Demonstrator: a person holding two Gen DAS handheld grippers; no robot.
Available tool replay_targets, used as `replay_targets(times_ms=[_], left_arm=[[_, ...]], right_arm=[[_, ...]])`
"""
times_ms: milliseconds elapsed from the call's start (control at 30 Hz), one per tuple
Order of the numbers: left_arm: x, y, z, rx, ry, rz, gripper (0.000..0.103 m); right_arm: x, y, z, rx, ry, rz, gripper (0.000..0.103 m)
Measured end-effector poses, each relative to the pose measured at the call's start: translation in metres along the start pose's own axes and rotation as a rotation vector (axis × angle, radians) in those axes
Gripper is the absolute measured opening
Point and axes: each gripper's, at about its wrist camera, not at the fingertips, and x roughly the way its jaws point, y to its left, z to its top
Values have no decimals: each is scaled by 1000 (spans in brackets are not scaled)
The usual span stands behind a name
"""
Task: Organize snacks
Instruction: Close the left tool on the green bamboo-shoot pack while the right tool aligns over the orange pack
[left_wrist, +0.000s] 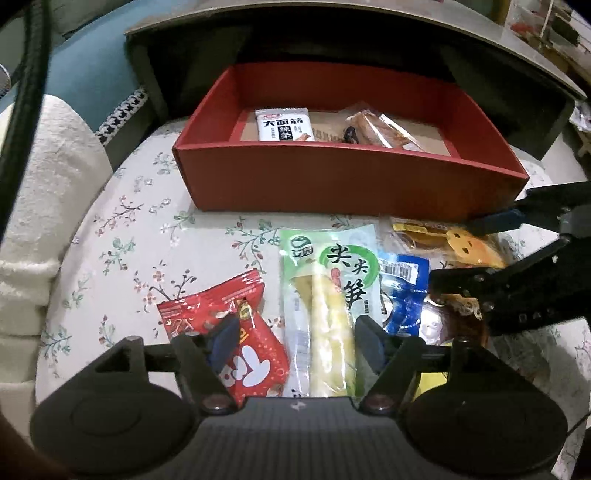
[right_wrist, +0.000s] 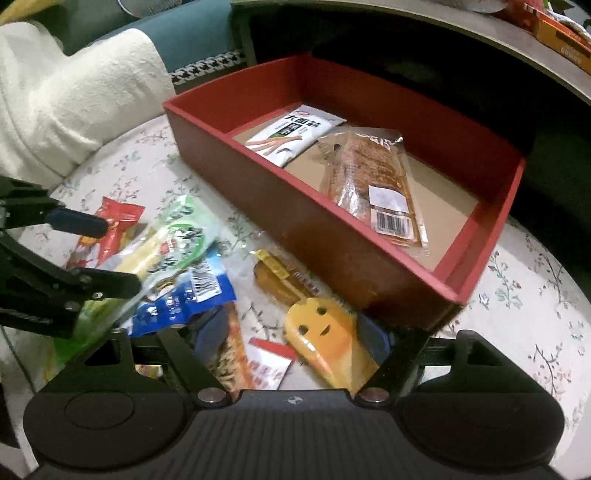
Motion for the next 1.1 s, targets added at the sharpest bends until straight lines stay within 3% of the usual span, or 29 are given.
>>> replay_targets(times_ms=[133,167,267,367,467,667,867,933,1000,1100], left_arm=[[0,3,-1,-16,8,-13,61],[0,3,-2,-17,10,-12,61],[0,5,-3,-15,18,-13,61],[-2,7,-5,-13,23,-17,61],[-5,9,-9,-13,26,-20,61],[-2,11,-9,-9,28,-8,61],[0,8,-8,30,18,13,60],[2,7,-8,38,14,48,55],[2,6,-7,45,10,69,46],[1,8,-4,36,12,46,31]], right_arm=[[-2,-16,-1,81,-2,72,79],[-4,-17,-2,96,-3,61,73],[-9,-16,-8,125,10,44,71],[-12,0,-16,93,49,136,70],[-18,16,-20,20,69,106,71],[-12,1,-5,95,27,24,70],[3,4,1,69,24,-24,66],[3,4,-1,71,18,-29,65],[0,1,-2,97,15,-7,55],[-2,-4,-1,139,16,21,47]])
